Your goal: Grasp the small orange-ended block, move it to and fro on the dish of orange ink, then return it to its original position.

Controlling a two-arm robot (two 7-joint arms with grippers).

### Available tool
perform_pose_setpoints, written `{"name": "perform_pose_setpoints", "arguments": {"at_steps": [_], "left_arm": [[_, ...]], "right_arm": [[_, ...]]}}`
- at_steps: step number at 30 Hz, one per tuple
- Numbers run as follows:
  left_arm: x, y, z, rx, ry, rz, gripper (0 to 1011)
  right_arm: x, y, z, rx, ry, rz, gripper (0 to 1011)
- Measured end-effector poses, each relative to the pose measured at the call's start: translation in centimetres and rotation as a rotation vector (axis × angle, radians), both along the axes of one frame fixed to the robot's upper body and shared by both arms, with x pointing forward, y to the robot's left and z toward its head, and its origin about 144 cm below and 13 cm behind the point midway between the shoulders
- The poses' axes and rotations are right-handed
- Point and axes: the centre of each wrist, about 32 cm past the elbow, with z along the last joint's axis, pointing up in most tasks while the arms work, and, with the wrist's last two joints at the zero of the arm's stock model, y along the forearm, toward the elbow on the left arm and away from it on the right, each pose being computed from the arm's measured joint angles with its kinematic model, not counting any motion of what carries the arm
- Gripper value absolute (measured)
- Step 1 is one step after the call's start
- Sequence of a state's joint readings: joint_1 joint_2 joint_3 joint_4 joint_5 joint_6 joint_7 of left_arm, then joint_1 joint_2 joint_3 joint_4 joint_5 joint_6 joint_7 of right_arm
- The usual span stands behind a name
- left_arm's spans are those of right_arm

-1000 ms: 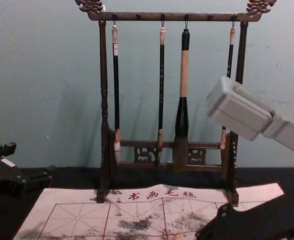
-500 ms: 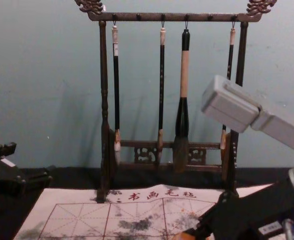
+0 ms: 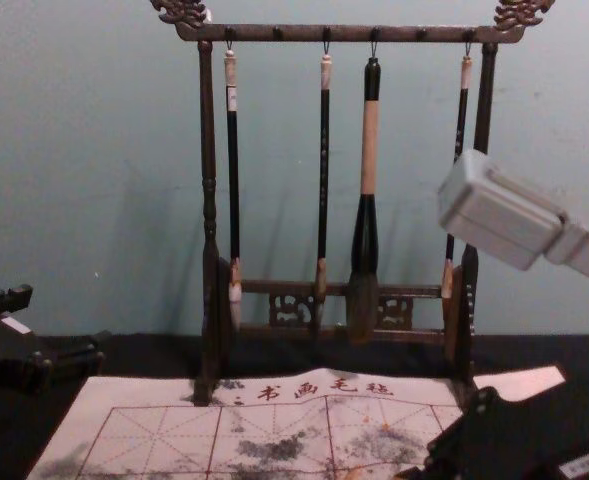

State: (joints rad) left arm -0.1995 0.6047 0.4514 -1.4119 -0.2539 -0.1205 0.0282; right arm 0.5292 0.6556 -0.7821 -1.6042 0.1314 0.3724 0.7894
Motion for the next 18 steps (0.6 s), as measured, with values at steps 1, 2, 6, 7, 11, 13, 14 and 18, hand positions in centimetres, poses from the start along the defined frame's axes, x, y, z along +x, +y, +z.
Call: {"name": "perform_pose_setpoints", "arguments": {"at_steps": [1, 2, 6, 7, 11, 13, 14, 18], "left_arm": [[0.0, 0.0, 0.0, 0.0, 0.0, 0.0, 1001], [0.0, 0.0, 0.0, 0.0, 0.0, 0.0, 1001], [0.0, 0.0, 0.0, 0.0, 0.0, 0.0, 1001], [0.0, 0.0, 0.0, 0.0, 0.0, 0.0, 1001], [0.0, 0.0, 0.0, 0.0, 0.0, 0.0, 1001], [0.0, 0.0, 0.0, 0.0, 0.0, 0.0, 1001], [0.0, 0.0, 0.0, 0.0, 0.0, 0.0, 1001], [0.0, 0.0, 0.0, 0.0, 0.0, 0.0, 1001]], "right_arm": [[0.0, 0.0, 0.0, 0.0, 0.0, 0.0, 88], [-0.2, 0.0, 0.1, 0.0, 0.001, 0.007, 88], [-0.7, 0.0, 0.2, 0.001, 0.007, 0.025, 88], [-0.8, 0.1, 0.2, 0.002, 0.009, 0.032, 88], [-1.0, 0.3, 0.2, 0.005, 0.012, 0.045, 88], [-1.2, 0.4, 0.2, 0.008, 0.013, 0.054, 88], [-1.2, 0.5, 0.3, 0.009, 0.013, 0.059, 88], [-1.3, 0.8, 0.2, 0.011, 0.014, 0.067, 88]]}}
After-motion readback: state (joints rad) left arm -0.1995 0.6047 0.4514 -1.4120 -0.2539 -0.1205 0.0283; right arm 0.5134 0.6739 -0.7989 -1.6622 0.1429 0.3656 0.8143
